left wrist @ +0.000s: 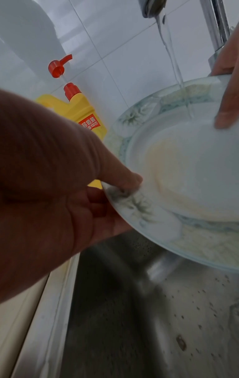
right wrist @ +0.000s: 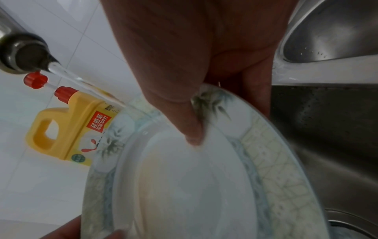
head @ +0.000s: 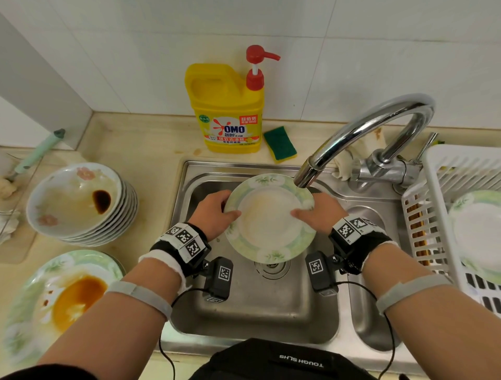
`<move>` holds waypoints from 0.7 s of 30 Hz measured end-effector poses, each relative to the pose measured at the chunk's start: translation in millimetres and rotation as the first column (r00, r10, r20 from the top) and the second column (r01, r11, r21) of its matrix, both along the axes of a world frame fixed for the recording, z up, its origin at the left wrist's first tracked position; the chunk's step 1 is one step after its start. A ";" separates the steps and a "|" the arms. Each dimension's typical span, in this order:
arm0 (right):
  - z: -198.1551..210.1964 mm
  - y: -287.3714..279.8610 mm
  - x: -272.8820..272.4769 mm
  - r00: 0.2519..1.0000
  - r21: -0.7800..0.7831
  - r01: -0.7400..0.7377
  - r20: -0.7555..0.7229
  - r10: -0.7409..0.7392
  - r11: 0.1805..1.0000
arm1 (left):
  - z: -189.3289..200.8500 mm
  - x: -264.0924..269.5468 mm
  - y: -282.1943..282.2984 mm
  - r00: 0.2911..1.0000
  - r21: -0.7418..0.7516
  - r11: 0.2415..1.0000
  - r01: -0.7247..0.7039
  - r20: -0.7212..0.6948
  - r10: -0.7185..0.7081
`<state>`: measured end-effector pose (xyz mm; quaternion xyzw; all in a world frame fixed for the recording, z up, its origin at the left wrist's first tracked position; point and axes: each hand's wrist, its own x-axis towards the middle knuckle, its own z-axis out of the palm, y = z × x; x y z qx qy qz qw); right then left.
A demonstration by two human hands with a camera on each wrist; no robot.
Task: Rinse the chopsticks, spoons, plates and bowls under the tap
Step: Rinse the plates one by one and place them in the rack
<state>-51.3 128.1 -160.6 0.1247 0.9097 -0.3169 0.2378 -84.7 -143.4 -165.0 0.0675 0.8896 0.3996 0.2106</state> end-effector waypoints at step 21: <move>6.7 -8.6 1.7 0.999 -0.093 0.051 0.006 -0.050 0.994 | 4.1 4.9 7.2 0.993 -0.114 0.989 -0.090 0.070 0.099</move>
